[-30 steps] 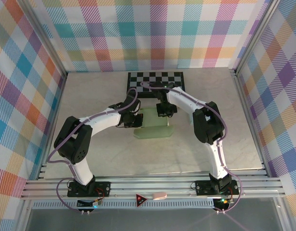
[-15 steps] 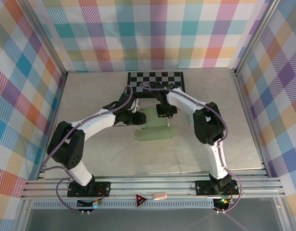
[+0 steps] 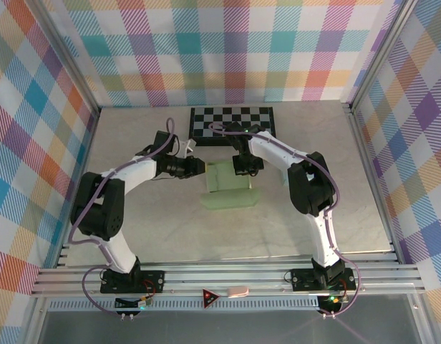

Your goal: Fold the paper box

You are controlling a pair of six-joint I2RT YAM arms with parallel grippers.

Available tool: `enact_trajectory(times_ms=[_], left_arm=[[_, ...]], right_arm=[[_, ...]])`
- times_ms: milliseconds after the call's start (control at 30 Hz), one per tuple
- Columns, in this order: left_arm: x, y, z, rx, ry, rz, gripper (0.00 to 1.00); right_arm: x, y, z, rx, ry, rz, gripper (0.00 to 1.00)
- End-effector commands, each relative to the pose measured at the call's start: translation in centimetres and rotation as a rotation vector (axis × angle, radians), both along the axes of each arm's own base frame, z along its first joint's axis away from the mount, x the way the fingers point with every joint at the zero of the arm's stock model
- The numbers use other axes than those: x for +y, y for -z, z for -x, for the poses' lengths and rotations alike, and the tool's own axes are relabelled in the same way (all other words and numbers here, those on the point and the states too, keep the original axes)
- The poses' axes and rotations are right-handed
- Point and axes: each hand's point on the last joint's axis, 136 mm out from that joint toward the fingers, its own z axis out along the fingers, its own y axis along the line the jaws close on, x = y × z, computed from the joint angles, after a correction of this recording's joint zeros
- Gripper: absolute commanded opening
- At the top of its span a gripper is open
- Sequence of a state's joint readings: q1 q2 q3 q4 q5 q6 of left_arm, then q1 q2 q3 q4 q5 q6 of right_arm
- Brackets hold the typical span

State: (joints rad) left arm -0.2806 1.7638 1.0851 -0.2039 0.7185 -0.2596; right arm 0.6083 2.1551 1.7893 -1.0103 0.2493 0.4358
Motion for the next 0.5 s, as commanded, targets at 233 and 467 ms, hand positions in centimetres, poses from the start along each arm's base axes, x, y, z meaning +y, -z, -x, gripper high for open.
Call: enact_trajectory(times_ms=[233, 467], left_arm=[[-1.0, 0.8, -0.8, -0.005, 0.051, 0.063, 0.21], [-0.7, 1.6, -1.2, 0.0, 0.025, 0.027, 0.11]], right_arm=[[0.1, -0.8, 0.1, 0.008, -0.002, -0.026, 0.0], [0.2, -1.0, -0.1, 0.004, -0.002, -0.029, 0.0]])
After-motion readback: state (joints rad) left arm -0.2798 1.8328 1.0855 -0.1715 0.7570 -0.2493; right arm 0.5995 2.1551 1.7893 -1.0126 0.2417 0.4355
